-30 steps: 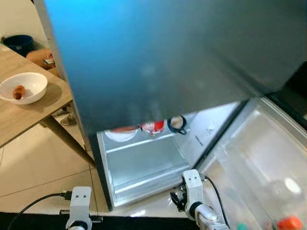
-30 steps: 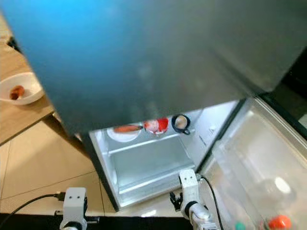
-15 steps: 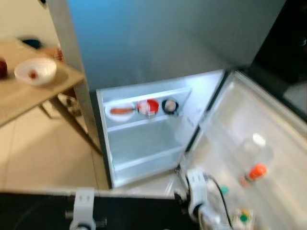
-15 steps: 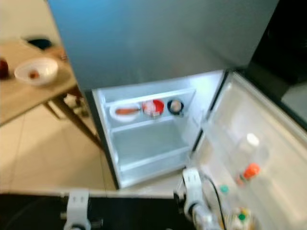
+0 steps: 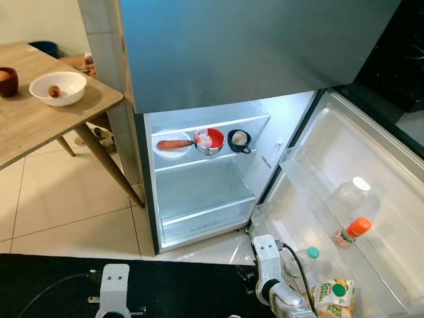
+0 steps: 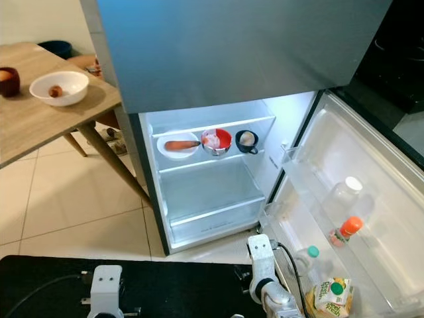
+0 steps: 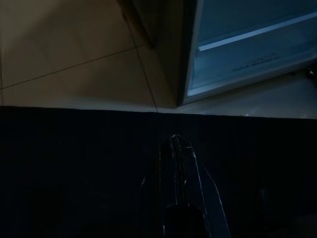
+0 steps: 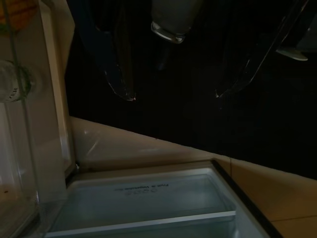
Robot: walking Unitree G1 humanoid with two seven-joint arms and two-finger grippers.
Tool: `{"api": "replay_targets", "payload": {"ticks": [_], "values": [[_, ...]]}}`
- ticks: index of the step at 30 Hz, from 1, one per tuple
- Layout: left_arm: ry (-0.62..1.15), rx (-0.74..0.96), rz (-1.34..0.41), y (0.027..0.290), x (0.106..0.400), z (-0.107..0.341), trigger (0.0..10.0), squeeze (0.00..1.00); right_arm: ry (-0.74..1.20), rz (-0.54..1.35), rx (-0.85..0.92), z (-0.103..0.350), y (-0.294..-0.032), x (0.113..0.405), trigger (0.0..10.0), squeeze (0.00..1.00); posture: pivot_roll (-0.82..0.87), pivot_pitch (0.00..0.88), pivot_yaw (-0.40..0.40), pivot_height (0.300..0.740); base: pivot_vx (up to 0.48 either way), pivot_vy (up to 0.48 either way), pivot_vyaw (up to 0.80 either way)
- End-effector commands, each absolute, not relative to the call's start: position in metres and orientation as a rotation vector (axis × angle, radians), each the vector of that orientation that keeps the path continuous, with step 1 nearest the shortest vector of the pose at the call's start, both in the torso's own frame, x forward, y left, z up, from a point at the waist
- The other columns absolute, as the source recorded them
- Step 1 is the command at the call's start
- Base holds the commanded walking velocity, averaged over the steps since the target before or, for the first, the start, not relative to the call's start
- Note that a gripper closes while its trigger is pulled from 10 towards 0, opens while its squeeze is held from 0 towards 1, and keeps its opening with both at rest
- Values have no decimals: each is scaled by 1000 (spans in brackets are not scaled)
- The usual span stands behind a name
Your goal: Restocking fridge
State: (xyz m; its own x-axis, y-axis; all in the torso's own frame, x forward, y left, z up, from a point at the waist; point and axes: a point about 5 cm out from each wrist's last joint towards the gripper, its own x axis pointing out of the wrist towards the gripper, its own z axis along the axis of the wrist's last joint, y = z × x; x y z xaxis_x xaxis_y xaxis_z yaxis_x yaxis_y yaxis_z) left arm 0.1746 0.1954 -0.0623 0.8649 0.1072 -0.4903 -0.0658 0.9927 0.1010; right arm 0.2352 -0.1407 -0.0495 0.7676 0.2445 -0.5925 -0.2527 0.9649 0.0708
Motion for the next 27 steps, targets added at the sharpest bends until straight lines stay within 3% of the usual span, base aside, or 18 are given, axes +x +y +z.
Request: {"api": "replay_targets", "payload": {"ticks": [1,6,27], "values": [[540,78,96,196,170,-65,10000,0,649,275,-20,-51,-143,233,10000,0,-41,91,-89,740,0,0,0],[542,81,91,195,170,-65,10000,0,655,269,-7,-51,-144,233,10000,0,-43,90,-87,740,0,0,0],[502,100,11,184,188,-58,10000,0,645,257,-4,-50,-146,234,10000,0,-49,62,-78,740,0,0,-800]]}}
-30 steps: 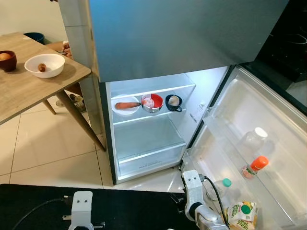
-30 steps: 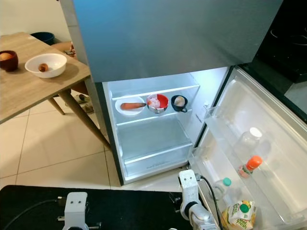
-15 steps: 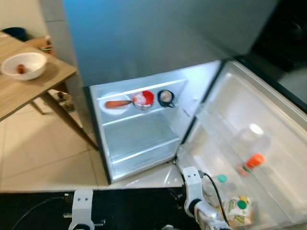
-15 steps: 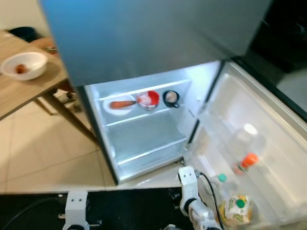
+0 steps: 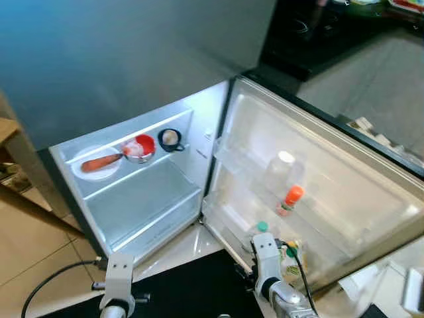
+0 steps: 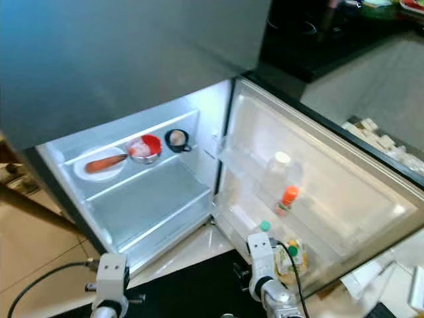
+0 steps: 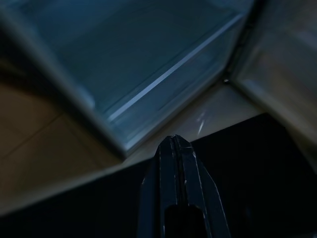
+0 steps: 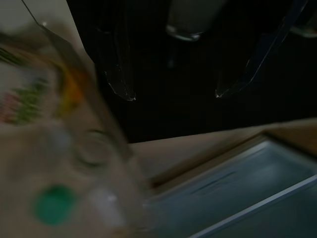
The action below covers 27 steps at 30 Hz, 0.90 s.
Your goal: Restocking fridge
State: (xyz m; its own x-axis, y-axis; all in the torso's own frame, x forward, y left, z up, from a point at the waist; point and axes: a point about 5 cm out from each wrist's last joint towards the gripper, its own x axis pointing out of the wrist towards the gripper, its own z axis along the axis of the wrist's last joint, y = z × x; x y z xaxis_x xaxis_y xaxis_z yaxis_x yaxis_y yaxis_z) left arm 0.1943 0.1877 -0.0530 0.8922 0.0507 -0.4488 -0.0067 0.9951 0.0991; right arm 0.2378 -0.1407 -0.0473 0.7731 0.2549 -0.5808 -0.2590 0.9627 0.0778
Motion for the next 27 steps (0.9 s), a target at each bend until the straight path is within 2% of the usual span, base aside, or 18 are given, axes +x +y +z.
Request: {"api": "replay_targets", "payload": {"ticks": [1,24,27], "values": [[502,101,9,184,189,-58,10000,0,645,256,-3,-50,-146,234,10000,0,-49,62,-78,740,0,0,-800],[489,173,-55,204,206,-47,10000,0,618,192,76,-47,-135,239,10000,0,4,56,15,740,0,0,-800],[488,171,-61,203,207,-47,10000,0,618,186,62,-47,-137,239,10000,0,1,54,20,740,0,0,0]]}}
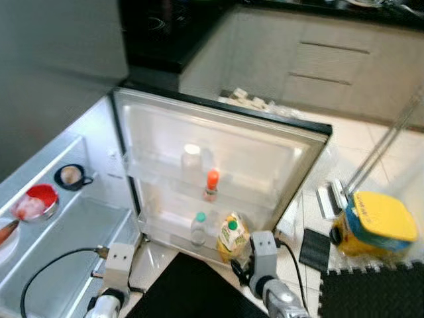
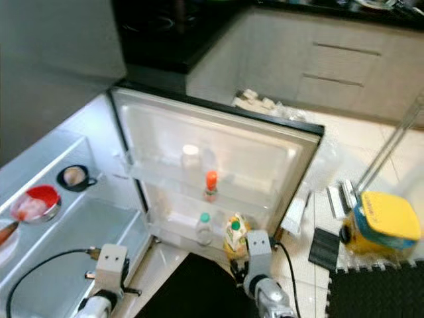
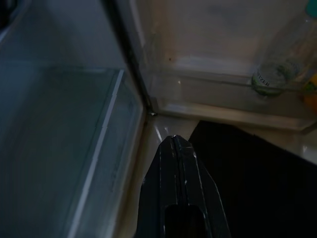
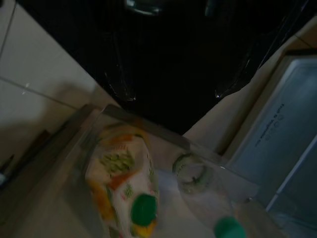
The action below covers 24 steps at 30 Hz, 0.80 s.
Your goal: Restocking fridge
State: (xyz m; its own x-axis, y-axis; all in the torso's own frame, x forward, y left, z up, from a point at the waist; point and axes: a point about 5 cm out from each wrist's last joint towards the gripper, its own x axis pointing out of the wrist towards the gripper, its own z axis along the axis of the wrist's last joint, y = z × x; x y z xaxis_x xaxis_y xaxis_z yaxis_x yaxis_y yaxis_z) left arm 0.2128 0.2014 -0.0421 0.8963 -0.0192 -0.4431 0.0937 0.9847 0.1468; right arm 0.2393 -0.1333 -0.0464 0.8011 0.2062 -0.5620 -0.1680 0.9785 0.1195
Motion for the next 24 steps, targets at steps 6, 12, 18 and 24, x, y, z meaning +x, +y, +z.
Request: {"api": "replay_targets", "payload": {"ticks": [6,12,18,24], "values": [[483,147,-84,196,208,-47,10000,0,615,164,59,-48,-144,238,10000,0,-33,53,14,740,0,0,0],[476,121,-77,187,208,-48,10000,0,613,155,42,-48,-152,237,10000,0,-61,57,-3,740,0,-176,0],[472,108,-83,180,208,-49,10000,0,612,155,32,-48,-156,237,10000,0,-74,60,-15,740,0,-480,0],[471,86,-81,170,206,-51,10000,0,607,178,-1,-47,-160,236,10000,0,-93,67,-35,740,0,-226,0]]}}
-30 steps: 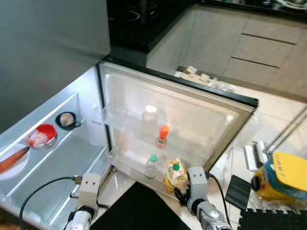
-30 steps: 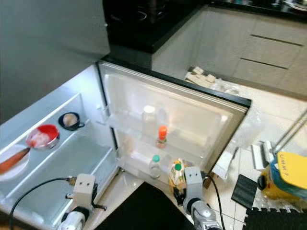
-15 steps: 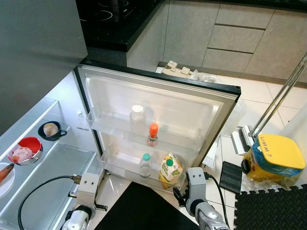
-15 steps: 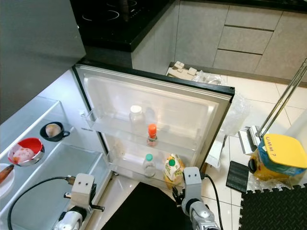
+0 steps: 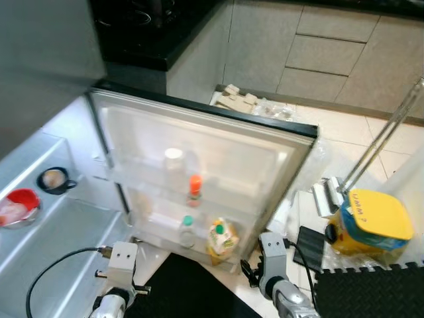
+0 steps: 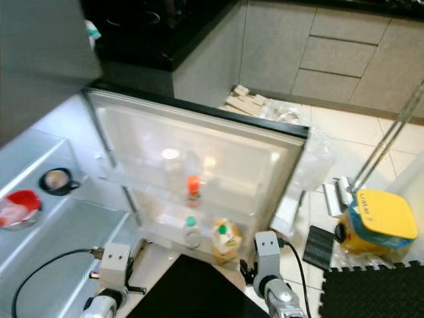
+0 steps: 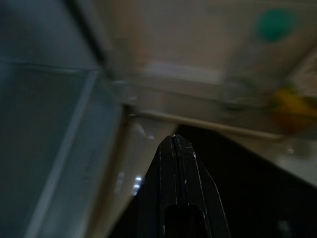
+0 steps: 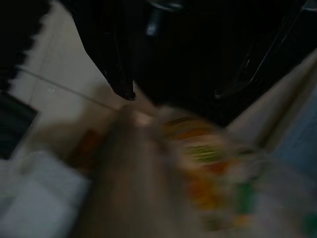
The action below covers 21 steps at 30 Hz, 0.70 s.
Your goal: Restocking fridge
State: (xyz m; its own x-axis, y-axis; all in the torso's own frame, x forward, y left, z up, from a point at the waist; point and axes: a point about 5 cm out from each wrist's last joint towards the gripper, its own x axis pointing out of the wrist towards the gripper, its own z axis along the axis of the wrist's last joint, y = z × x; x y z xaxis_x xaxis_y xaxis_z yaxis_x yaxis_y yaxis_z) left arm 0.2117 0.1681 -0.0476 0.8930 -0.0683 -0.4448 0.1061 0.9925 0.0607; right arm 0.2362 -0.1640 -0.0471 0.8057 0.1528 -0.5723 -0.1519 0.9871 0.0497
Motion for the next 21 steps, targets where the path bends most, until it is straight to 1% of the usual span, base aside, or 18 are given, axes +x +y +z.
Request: {"api": "replay_targets", "payload": {"ticks": [1,16,20,21], "values": [[470,83,-77,169,206,-51,10000,0,606,179,-3,-47,-161,236,10000,0,-98,69,-39,740,0,0,0],[461,77,-72,162,203,-52,10000,0,595,183,-22,-44,-169,238,10000,0,-127,70,-53,740,0,0,0],[458,91,-91,160,204,-52,10000,0,591,186,-28,-44,-170,238,10000,0,-129,72,-56,740,0,-432,0],[462,59,-67,161,204,-52,10000,0,591,185,-30,-44,-171,238,10000,0,-129,74,-57,740,0,0,0]]}}
